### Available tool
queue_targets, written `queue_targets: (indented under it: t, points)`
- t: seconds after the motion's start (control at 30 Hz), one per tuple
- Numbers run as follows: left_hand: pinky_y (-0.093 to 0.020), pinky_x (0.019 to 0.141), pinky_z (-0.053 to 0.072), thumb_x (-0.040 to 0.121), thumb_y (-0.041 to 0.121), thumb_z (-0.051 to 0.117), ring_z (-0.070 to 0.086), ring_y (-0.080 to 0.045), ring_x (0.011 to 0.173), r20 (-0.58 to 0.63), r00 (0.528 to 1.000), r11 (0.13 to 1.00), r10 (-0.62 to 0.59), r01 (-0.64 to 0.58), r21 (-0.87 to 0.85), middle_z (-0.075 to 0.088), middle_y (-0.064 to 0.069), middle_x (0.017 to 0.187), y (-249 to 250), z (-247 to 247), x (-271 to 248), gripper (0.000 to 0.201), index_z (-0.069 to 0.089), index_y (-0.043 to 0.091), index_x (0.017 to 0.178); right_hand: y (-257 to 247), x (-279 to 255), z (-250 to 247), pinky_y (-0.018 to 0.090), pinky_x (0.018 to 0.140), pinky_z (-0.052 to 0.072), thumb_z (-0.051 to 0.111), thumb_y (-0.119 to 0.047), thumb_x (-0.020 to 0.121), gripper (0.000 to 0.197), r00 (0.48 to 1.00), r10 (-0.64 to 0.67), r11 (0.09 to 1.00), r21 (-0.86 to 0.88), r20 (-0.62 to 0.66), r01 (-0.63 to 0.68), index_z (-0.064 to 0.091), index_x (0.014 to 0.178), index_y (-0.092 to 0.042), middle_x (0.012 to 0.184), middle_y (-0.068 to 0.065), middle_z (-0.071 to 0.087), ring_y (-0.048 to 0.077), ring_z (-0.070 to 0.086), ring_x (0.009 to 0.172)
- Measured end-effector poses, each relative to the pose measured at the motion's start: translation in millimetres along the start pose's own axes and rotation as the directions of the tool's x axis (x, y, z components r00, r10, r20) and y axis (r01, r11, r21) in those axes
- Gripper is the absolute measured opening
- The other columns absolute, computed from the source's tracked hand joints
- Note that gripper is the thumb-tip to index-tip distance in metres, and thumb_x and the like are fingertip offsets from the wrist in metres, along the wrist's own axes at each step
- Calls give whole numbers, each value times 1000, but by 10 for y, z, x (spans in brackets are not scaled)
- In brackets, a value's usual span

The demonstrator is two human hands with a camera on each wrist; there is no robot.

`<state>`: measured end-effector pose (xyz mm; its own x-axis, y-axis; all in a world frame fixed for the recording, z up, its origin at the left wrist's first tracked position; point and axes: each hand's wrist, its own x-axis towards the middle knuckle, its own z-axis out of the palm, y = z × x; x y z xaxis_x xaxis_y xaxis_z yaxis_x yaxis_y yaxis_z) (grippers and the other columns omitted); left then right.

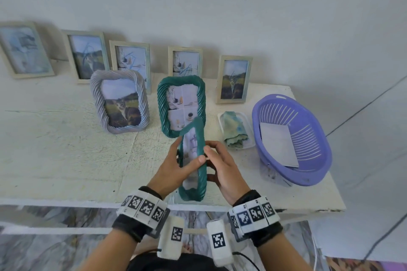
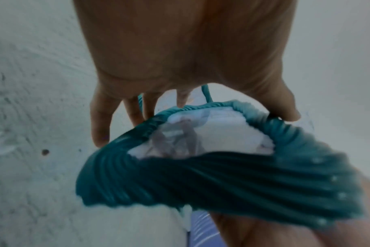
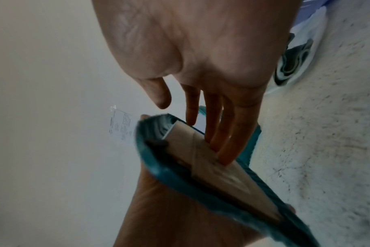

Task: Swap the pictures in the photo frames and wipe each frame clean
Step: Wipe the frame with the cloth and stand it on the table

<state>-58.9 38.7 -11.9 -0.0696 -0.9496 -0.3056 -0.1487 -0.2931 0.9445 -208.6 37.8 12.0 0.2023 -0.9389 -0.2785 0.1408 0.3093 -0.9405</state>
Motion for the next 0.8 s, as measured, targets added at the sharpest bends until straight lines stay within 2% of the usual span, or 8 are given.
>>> queue_targets:
  t: [0.17,0.33,0.43,0.53,0.6,0.7,0.73,0.8]
  points:
    - [-55,100,47,52,82,70,56,-15,123,80,997,965,2,19,-262,51,6,141,73,-63,-67,110,24,48,146,-39,-79,61,43,75,58,52,-8,98,18,992,-112,994,-11,58,113,57,115,-5,112,13,65,28,68,96]
    - [-60,98,46,57,82,68,56,-20,124,133,991,921,27,27,-389,57,3,135,146,-86,-101,99,34,45,143,-70,-109,148,41,69,60,69,-22,89,31,975,-203,930,-293,91,221,58,118,-27,100,-2,64,22,66,89]
    - [-54,99,46,59,78,69,58,-18,121,112,993,937,44,-2,-351,59,8,132,174,-142,-79,92,36,49,140,-141,-120,137,35,69,58,70,-30,87,31,963,-244,859,-435,113,269,58,115,-34,93,-5,63,16,65,80]
    - [-38,86,49,57,72,64,60,-13,110,68,997,955,45,-23,-297,59,5,122,206,-230,-69,86,36,53,136,-231,-93,70,27,65,50,71,-32,84,27,925,-355,685,-636,137,357,64,110,-33,82,-7,56,12,57,71]
    - [-28,81,47,56,67,61,59,-6,109,40,997,961,61,-48,-273,57,10,123,235,-297,-76,90,33,50,139,-263,-61,34,18,58,39,69,-31,85,22,882,-437,473,-790,174,390,71,107,-31,72,-11,47,10,50,64]
    - [-24,83,49,55,64,64,55,2,114,-6,997,973,83,-82,-217,49,13,135,238,-396,-83,95,28,49,142,-283,7,63,18,48,27,61,-34,89,18,859,-486,220,-928,163,300,74,102,-30,55,-15,39,7,43,52]
    - [-29,88,50,55,64,67,55,-1,115,-36,995,975,90,-95,-199,48,11,138,220,-425,-85,96,28,49,142,-269,30,87,22,46,30,56,-37,92,21,858,-493,219,-933,146,285,73,99,-28,51,-14,41,9,45,49]
    - [-35,95,50,58,66,70,55,-7,118,-67,991,984,120,-128,-123,45,13,141,185,-488,-102,100,25,47,145,-215,79,142,26,47,38,51,-36,95,26,870,-483,387,-866,100,315,72,90,-22,50,-10,52,10,51,46]
